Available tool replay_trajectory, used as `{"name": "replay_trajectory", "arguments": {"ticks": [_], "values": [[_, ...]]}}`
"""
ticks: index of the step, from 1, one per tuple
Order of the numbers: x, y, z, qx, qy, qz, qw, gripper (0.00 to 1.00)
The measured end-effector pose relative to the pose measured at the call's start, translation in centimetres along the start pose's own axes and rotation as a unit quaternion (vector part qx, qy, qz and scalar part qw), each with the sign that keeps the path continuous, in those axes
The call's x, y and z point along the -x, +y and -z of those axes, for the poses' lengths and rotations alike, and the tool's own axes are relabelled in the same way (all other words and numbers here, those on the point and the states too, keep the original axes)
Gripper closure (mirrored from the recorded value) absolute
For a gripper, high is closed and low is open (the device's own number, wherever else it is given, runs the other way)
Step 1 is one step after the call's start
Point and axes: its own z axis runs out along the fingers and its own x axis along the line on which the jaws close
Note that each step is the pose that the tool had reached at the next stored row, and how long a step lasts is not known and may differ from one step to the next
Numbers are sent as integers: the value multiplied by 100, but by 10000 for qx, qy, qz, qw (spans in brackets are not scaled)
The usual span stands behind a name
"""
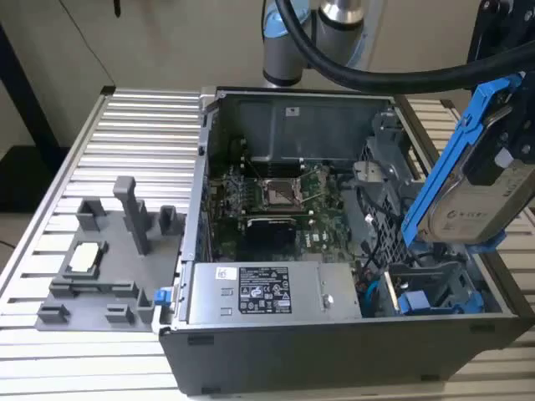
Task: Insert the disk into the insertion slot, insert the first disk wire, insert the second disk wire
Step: 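Insert the disk into the insertion slot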
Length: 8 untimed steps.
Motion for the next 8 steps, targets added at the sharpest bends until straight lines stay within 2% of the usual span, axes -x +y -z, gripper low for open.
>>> {"name": "replay_trajectory", "arguments": {"ticks": [8], "values": [[0,-1,-8,-3,-3,0,10000,67]]}}
